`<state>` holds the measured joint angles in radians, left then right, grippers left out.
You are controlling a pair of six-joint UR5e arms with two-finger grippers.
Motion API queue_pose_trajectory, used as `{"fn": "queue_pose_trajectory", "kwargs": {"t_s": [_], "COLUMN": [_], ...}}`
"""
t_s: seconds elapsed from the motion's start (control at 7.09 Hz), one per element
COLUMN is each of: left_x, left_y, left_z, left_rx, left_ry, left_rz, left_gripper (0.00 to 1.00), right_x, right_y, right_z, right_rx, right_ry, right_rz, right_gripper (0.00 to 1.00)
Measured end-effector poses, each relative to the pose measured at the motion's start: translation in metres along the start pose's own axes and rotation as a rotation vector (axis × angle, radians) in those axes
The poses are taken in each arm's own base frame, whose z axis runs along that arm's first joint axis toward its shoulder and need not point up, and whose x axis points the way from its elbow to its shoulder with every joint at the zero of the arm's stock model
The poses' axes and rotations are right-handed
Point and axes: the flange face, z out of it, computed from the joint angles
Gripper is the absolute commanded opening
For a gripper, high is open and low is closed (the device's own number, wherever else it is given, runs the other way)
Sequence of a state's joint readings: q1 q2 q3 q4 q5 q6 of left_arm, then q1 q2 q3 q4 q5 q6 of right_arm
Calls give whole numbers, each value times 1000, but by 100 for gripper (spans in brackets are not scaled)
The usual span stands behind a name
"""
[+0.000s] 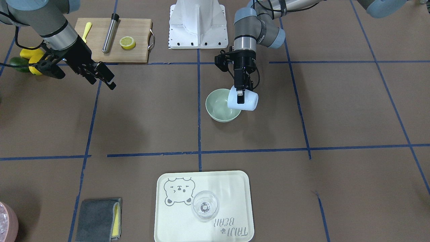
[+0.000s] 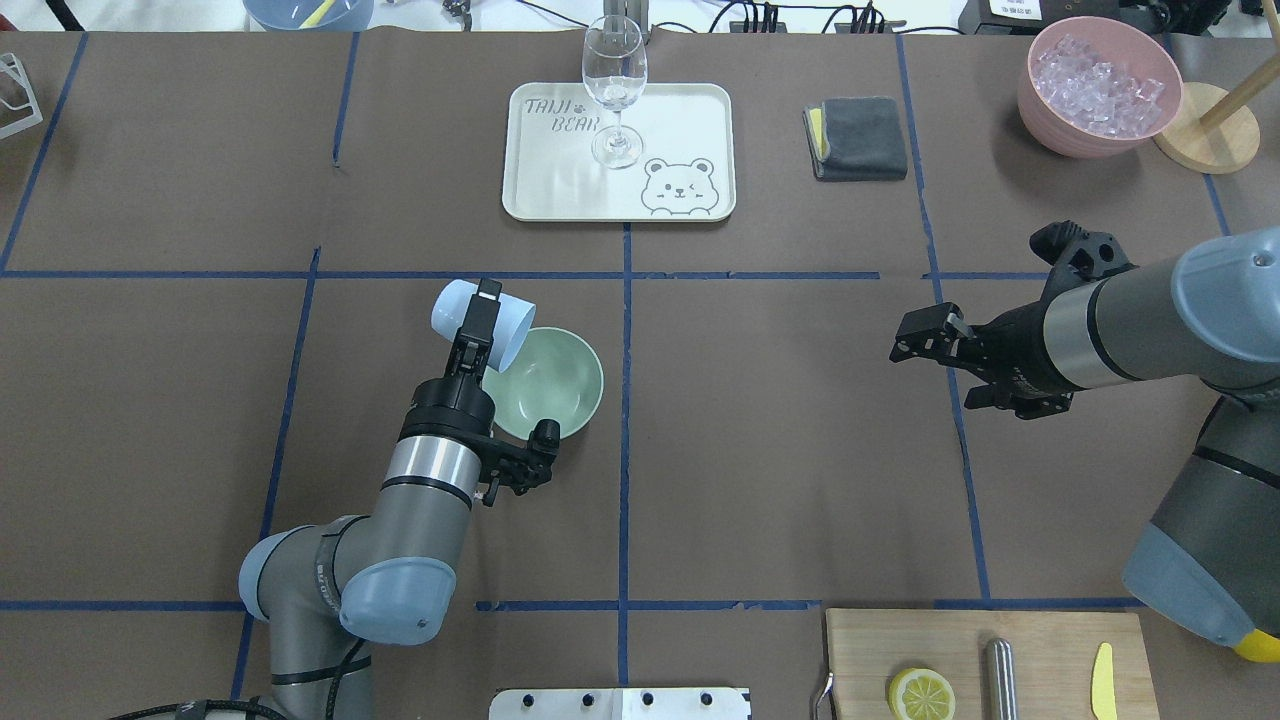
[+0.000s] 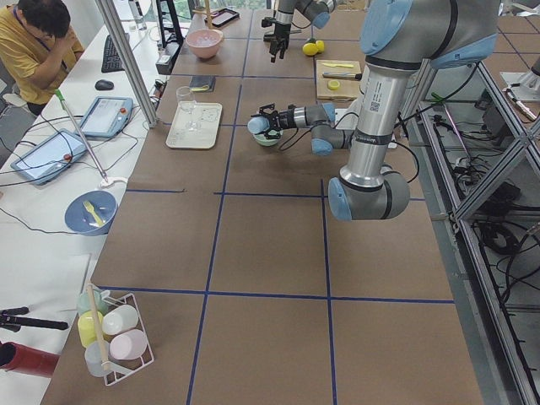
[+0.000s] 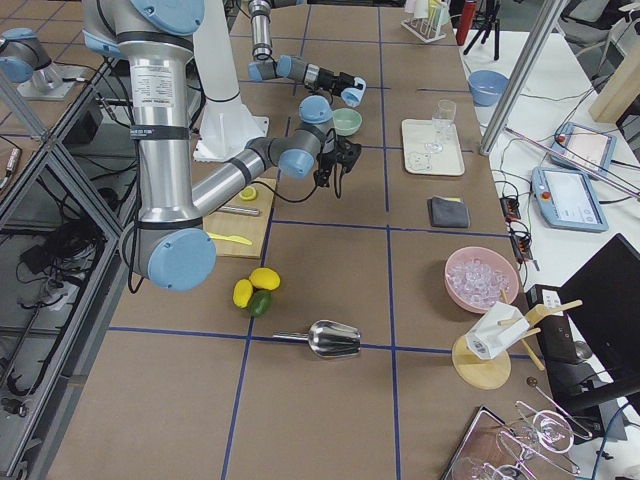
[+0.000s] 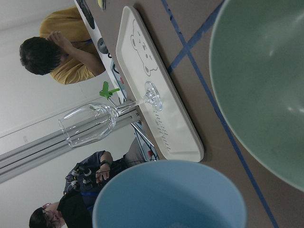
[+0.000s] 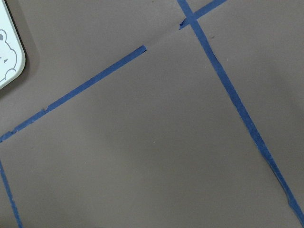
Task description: Pour ice into bowl
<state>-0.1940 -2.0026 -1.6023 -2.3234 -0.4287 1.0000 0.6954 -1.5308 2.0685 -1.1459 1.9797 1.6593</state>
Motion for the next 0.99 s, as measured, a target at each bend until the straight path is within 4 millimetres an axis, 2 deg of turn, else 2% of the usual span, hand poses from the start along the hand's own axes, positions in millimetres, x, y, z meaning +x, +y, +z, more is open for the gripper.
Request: {"fn": "queue_pose_trajectory", "kwargs": {"t_s": [0.56,0.71,0.99], "left_x": [7,3,-6], "left_y": [-5,-4,3], "left_z": [-7,-9,-14], "left_rx": [-5,-3,4], "left_ry": [-2,-8,-35], "left_rz": [161,151,9], "left_gripper": [0,0,0], "right_x": [4,4,4], "right_y": [-3,-4,-7], "right_z": [-1,-1,-2], "right_rx": [6,8,12], "right_ry": [5,5,4], "right_rz": [10,11,13], "right_gripper": [100,100,100]}}
